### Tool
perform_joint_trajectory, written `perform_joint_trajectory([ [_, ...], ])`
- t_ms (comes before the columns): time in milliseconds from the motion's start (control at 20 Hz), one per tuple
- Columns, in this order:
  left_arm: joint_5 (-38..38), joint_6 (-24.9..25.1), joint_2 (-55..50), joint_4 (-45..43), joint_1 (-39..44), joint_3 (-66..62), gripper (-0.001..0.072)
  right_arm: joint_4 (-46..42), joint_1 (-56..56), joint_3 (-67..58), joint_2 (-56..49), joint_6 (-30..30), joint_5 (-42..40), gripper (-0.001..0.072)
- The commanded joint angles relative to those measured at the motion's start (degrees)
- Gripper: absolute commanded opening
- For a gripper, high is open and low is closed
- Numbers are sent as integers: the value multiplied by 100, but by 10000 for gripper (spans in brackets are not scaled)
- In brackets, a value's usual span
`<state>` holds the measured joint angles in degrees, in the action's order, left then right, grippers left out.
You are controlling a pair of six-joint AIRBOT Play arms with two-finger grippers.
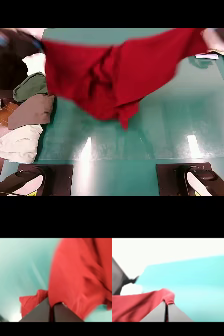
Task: Fold the shirts.
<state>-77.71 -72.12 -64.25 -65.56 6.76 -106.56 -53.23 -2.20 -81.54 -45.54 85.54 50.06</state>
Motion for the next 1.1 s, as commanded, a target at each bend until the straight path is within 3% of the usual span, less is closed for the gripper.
perform_joint_trajectory([
  [0, 7, -273, 144, -24, -2, -1847, 24, -55, -1123, -1003, 542, -127, 402, 12],
  [400, 789, -291, 1552, -11, -2, -1799, 24, -50, -3569, -2708, 496, -186, 2149, 12],
  [650, 275, -310, 1471, -660, -2, -933, 24, -50, -3580, -3370, -516, 527, 4041, 11],
  [900, -850, -308, 584, -490, -2, 1231, 24, -101, -2485, -1864, -1543, 584, 5307, 12],
  [1050, -715, -284, -72, -61, -2, 2503, 24, -221, -1722, -286, -1947, 219, 4478, 12],
])
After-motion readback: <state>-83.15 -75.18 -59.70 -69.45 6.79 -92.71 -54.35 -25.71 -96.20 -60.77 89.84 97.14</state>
